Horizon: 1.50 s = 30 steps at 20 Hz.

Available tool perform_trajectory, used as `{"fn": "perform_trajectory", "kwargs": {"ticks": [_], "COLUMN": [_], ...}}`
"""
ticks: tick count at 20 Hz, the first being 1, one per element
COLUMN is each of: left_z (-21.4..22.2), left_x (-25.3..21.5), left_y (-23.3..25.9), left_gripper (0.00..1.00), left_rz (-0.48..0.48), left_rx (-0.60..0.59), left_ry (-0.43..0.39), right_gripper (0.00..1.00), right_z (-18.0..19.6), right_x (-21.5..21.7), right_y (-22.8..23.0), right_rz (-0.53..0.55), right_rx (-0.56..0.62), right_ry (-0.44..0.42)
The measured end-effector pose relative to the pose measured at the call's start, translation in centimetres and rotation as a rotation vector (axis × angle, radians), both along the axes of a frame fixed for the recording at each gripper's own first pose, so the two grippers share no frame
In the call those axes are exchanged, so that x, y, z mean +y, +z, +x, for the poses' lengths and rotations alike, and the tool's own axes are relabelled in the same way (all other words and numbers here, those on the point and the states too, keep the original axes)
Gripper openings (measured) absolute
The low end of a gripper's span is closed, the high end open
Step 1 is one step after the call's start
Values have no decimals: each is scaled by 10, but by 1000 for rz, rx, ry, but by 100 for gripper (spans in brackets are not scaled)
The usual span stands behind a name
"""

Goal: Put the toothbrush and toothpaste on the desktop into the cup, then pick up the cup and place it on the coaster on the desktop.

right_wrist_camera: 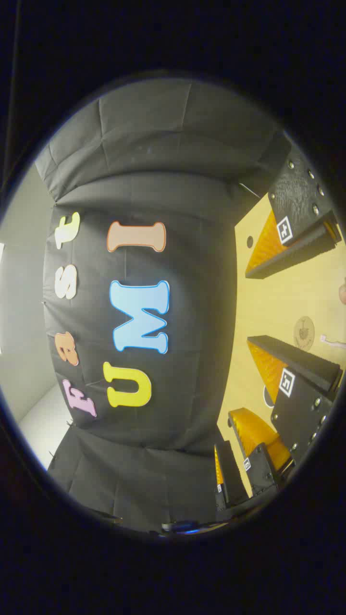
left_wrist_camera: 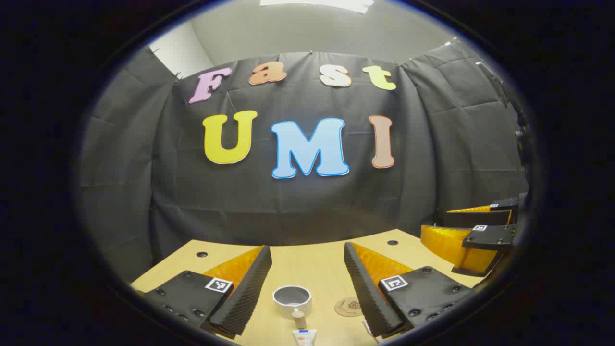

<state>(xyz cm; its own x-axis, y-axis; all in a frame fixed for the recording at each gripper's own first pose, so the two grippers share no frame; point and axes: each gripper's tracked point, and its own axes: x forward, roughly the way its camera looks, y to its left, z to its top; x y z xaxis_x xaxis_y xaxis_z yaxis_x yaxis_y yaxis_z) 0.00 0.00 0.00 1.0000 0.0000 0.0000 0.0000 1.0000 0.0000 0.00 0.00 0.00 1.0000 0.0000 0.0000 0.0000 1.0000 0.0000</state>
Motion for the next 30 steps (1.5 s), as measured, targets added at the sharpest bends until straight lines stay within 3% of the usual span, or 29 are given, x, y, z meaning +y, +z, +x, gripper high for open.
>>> {"fn": "perform_trajectory", "kwargs": {"ticks": [15,30], "left_z": [5,-13], "left_x": [7,34], "left_y": [-20,-128], "left_gripper": [94,95], "left_rz": [-40,-120], "left_rx": [63,452], "left_ry": [10,48], "right_gripper": [78,79], "right_z": [5,8], "right_x": [14,47], "right_y": [-13,-113], "right_rz": [-25,40], "right_rx": [51,441], "right_ry": [38,130]}}
